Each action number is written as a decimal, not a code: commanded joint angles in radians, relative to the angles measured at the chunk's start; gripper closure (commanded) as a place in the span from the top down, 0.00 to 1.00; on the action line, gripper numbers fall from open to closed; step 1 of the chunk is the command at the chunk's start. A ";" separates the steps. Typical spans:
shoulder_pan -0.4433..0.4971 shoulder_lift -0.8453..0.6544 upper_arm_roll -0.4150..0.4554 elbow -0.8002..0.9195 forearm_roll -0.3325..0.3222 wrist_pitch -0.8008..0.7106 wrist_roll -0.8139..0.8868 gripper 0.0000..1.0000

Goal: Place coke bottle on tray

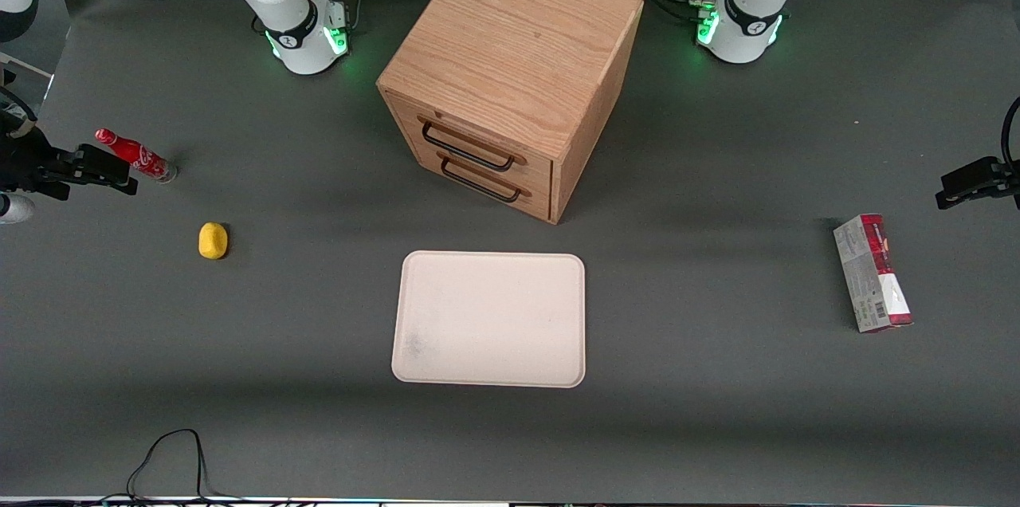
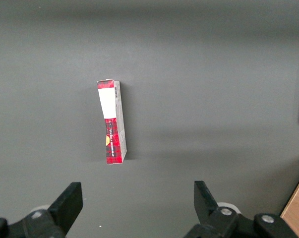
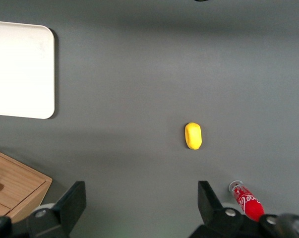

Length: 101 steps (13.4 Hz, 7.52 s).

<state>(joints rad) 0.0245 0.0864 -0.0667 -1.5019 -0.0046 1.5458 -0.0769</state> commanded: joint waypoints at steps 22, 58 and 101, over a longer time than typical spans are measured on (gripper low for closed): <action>-0.006 -0.229 -0.139 -0.122 -0.063 -0.165 -0.119 1.00; -0.003 -0.206 -0.717 -0.997 -0.164 0.846 -0.771 0.91; 0.242 0.509 0.237 0.618 -0.095 -0.052 -0.040 0.00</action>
<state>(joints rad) 0.2149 0.5462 0.1684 -0.9585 -0.0624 1.4856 -0.1728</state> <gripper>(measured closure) 0.674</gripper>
